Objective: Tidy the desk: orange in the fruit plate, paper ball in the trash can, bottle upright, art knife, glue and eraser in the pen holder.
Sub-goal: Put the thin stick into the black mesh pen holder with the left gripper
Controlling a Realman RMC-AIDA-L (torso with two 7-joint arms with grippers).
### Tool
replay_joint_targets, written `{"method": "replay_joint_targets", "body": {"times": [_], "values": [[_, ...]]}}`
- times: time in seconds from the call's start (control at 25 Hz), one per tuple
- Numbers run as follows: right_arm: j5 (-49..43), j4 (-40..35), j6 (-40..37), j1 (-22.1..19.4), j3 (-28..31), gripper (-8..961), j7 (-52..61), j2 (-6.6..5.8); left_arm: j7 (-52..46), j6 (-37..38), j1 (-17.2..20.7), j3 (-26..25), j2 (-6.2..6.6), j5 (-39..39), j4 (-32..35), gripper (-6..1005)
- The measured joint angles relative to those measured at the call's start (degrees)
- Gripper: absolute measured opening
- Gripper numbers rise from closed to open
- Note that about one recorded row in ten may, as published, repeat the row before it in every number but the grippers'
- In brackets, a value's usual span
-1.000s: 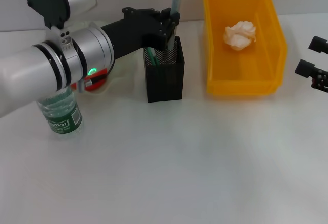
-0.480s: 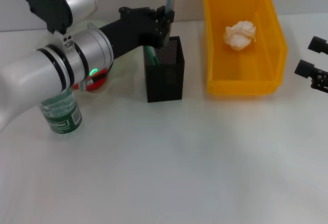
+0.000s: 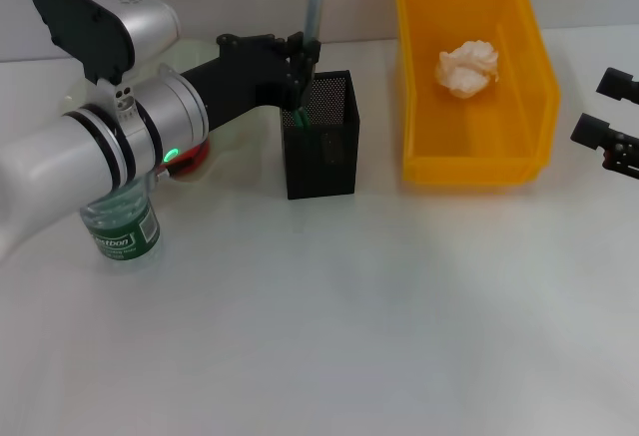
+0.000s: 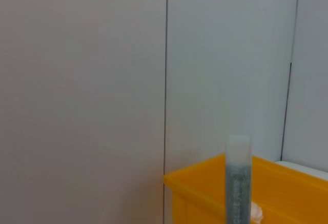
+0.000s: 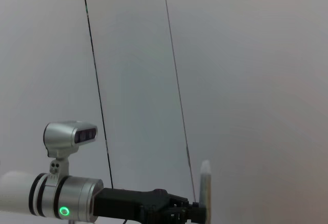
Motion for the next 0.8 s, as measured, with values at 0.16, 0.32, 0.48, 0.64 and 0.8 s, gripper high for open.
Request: {"method": "replay_joint_targets", "body": {"times": [0.16, 0.32, 0.48, 0.64, 0.8], "values": [[0.00, 0.00, 0.00, 0.00, 0.00, 761, 0.00, 0.02, 0.61, 0.02, -0.17, 0.06, 0.00, -0.37, -0.96, 234], [0.00, 0.00, 0.00, -0.03, 0.00, 761, 0.00, 0.08, 1.94, 0.28, -0.50, 0.38, 0.00, -2.62, -1.95, 246], [0.00, 0.00, 0.01, -0.09, 0.00, 761, 0.00, 0.09, 4.96, 0.62, -0.68, 1.27, 0.00, -5.02, -2.92, 259], [0.00, 0.00, 0.01, -0.06, 0.00, 761, 0.00, 0.09, 4.93, 0.69, -1.02, 1.34, 0.00, -5.15, -3.86, 271], [0.00, 0.00, 0.04, -0.03, 0.00, 761, 0.00, 0.07, 4.50, 0.82, -1.24, 1.33, 0.00, -5.41, -4.83, 283]]}}
